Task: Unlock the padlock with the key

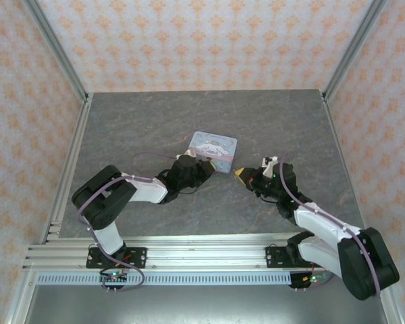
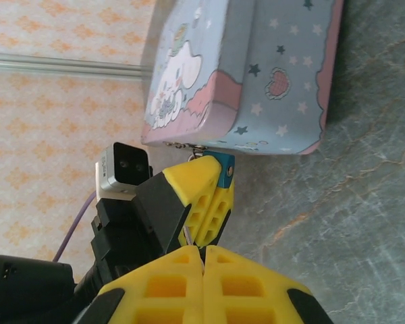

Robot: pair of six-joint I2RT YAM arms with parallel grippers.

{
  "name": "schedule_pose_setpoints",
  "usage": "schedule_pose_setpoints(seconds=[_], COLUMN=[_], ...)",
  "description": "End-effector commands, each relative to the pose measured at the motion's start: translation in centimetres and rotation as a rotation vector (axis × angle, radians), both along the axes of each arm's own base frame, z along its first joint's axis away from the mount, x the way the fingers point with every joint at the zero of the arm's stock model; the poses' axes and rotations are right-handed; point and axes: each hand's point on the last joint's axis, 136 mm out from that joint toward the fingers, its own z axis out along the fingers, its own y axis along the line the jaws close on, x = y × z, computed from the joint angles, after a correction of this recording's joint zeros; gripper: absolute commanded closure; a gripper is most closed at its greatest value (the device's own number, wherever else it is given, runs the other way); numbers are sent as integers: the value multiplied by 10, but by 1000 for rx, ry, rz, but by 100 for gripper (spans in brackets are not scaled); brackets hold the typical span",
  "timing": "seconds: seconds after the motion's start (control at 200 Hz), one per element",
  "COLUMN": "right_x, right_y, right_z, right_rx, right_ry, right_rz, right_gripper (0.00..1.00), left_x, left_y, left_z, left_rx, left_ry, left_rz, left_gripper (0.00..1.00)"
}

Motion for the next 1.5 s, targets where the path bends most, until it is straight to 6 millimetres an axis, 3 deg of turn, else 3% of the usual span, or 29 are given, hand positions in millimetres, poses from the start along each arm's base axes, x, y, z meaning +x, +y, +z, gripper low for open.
schedule_pose_setpoints(seconds=[0.0, 0.355, 1.086, 1.111, 1.496], right_x=[-8, -10, 16, 17, 19], right_y=[1, 17, 37, 38, 44], right_z=[3, 6, 24, 16, 13], right_rx=[20, 55, 141, 130, 130], right_ry=[-7, -15, -32, -13, 6], right_rz=[5, -1, -37, -38, -37], right_gripper=[100, 100, 100, 100, 100], left_x=[-8, -11, -9, -10, -14], left_y=[1, -1, -6, -6, -2], left_z=[14, 39, 63, 63, 70], left_rx=[-20, -77, -332, -335, -345], left_ry=[-15, -22, 53, 55, 58], left_rz=[-56, -74, 3, 2, 8], left_gripper=[100, 100, 100, 100, 100])
